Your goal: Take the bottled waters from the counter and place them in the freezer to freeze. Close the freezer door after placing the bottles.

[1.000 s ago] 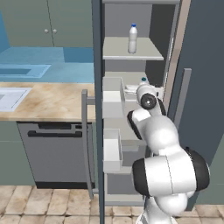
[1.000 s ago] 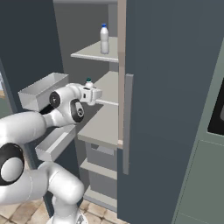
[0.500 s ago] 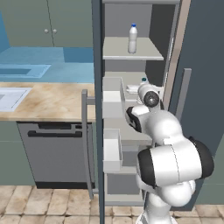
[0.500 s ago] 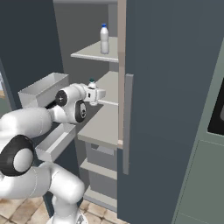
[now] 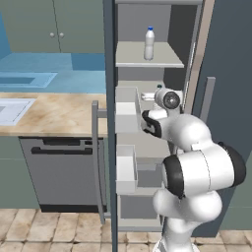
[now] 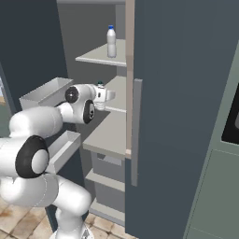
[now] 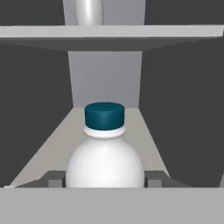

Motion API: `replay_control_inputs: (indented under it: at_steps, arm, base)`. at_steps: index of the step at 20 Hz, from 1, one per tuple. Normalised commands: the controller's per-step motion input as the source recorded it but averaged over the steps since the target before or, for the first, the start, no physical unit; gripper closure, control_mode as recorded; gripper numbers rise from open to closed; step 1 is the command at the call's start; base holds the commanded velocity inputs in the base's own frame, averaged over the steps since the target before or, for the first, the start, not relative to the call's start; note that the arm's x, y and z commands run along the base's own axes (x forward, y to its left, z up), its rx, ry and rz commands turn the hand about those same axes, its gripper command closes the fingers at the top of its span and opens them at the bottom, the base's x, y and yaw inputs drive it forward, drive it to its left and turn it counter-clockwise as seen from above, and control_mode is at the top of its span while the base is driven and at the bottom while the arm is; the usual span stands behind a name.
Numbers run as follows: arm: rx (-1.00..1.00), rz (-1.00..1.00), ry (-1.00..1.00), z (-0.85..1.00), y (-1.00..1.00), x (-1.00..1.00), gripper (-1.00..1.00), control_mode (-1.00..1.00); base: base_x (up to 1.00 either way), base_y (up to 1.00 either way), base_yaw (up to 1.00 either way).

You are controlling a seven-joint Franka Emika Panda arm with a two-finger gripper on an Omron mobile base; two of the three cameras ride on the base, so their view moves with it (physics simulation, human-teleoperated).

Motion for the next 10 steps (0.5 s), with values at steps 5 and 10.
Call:
replay_control_inputs:
  at_steps: [5,10]
  arm:
    - [0.00,0.06,-0.01,0.00,0.00,0.16,1.00,-1.00]
    - [0.00,0.05,-0.03,0.00,0.00,0.06,1.00,-1.00]
  base:
    - [0.00,0.00,0.00]
    - [0.00,0.00,0.00]
